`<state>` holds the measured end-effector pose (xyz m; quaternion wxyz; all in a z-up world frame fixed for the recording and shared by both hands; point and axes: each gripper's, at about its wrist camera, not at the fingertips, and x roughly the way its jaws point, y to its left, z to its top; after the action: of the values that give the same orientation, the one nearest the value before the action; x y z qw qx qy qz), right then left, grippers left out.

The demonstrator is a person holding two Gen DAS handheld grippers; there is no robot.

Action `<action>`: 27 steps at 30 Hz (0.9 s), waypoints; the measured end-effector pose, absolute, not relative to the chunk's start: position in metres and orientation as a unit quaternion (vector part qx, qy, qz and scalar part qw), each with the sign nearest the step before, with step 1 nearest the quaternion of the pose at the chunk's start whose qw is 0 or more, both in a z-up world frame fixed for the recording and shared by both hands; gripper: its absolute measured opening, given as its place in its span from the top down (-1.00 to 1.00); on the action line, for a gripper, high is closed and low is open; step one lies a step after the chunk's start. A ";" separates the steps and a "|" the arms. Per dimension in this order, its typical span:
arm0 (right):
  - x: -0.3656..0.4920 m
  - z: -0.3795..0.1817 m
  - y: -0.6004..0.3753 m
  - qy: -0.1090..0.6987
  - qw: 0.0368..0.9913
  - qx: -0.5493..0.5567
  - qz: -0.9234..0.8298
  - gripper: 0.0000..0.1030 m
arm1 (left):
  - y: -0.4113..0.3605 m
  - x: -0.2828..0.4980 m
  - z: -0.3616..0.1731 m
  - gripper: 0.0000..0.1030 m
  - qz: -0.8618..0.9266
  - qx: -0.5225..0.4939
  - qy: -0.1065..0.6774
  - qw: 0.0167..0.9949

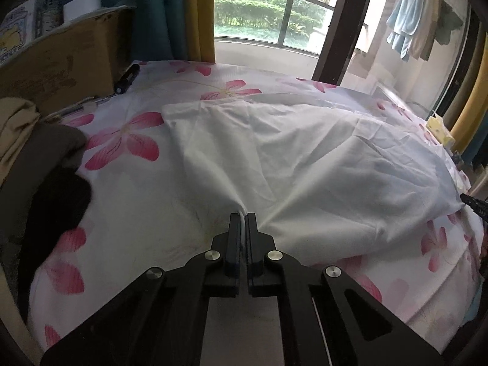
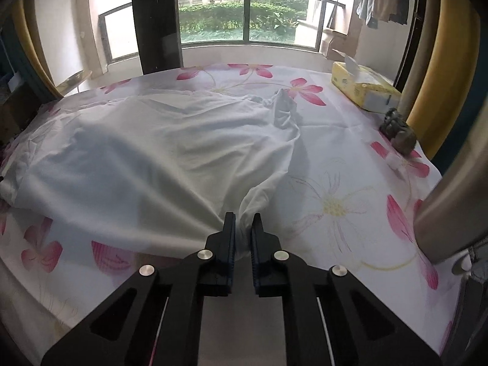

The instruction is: Fold large clothes

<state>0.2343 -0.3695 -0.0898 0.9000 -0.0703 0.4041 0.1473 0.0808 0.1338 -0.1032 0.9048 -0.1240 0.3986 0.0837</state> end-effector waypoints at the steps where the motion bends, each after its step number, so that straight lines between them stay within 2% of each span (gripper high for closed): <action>1: 0.232 -0.089 -0.371 0.404 0.900 -0.071 0.147 0.84 | 0.132 0.077 -0.102 0.94 0.083 -0.124 0.397 0.906; 11: 0.206 -0.082 -0.380 0.395 0.905 -0.071 0.139 0.85 | 0.121 0.054 -0.090 0.94 0.069 -0.115 0.386 0.913; 27: 0.164 -0.085 -0.400 0.389 0.909 -0.068 0.134 0.85 | 0.105 0.010 -0.103 0.94 0.060 -0.121 0.389 0.911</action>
<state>0.1642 -0.4000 -0.0849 0.9089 -0.0680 0.3889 0.1341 0.0104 0.1054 -0.1030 0.9114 -0.1209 0.3889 0.0596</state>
